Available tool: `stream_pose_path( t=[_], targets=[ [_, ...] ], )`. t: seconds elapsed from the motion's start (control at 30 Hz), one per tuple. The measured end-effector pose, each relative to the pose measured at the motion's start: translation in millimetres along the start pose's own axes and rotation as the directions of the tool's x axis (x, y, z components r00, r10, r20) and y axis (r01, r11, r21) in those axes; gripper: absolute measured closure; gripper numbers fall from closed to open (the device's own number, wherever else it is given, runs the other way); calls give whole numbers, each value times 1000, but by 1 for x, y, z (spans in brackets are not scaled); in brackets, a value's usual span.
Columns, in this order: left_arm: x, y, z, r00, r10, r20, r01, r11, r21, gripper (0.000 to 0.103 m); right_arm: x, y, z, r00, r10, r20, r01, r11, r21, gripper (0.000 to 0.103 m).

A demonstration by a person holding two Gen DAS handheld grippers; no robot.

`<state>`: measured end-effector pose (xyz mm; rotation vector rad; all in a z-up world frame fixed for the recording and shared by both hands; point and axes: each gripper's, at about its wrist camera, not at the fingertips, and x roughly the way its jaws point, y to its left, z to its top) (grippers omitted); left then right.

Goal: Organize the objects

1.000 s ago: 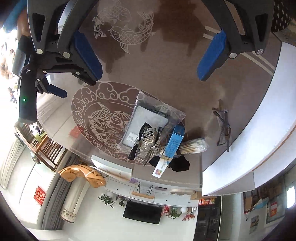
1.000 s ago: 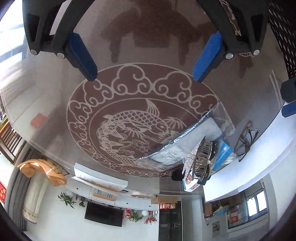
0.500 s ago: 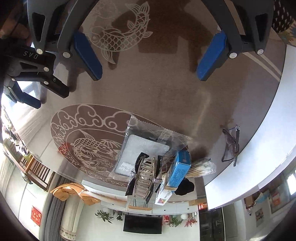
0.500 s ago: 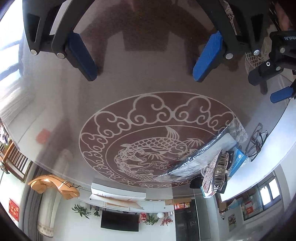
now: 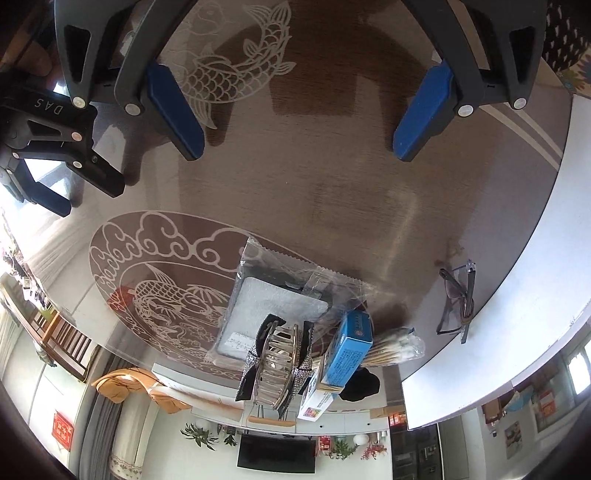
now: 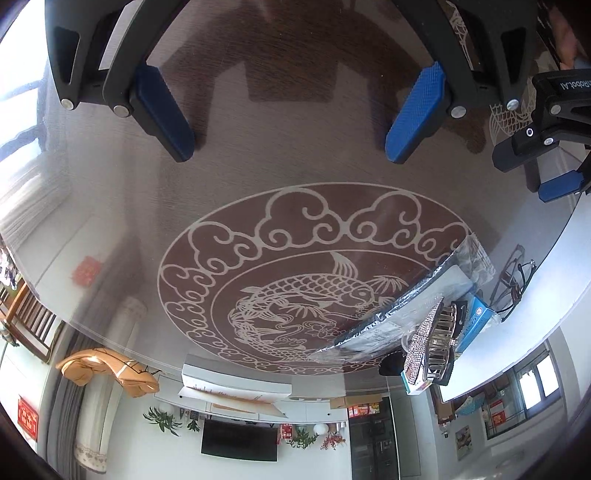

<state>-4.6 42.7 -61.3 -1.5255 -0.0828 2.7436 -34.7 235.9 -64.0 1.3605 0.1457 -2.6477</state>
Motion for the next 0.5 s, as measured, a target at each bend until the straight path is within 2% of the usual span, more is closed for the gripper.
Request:
stream_pose_path(
  t=[0.5],
  targets=[
    [4, -4, 1, 999, 32, -10, -32, 999, 30, 0, 0, 0, 0, 1000, 0, 0, 0, 1000, 0, 0]
  ],
)
